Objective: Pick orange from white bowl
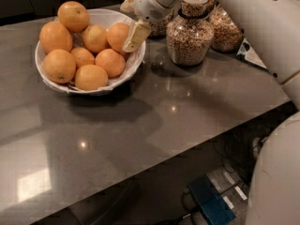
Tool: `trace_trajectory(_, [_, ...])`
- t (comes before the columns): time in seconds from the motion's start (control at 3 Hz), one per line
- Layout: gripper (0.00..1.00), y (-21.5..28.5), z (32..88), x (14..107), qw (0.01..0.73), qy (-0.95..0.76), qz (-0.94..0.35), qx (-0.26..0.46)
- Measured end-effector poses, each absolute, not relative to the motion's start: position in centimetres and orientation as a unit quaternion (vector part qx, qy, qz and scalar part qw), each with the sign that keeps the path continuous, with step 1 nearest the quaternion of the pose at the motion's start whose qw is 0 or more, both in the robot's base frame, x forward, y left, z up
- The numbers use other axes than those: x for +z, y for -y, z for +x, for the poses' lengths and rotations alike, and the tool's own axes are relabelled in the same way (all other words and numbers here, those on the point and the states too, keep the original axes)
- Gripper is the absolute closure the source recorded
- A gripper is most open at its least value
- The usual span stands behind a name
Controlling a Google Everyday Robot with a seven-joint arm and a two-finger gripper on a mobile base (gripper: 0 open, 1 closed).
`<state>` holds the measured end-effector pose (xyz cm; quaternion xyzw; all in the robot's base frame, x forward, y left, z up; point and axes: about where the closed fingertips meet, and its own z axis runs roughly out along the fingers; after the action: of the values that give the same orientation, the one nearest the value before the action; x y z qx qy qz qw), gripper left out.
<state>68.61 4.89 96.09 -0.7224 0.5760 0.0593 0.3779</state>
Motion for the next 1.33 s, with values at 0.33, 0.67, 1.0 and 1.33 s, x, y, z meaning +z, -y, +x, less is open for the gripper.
trace_trajectory(0.33, [0.25,-5.7,69.0,95.3,0.371,-0.573,-0.727,0.071])
trace_trajectory(0.67, [0.25,-6.6,69.3,94.5,0.363,-0.570,-0.733,0.080])
trace_trajectory(1.0, [0.27,-7.1,69.5,93.5,0.352,-0.570,-0.737,0.087])
trace_trajectory(1.33, [0.39,-6.8,69.8,92.6,0.342,-0.575,-0.738,0.089])
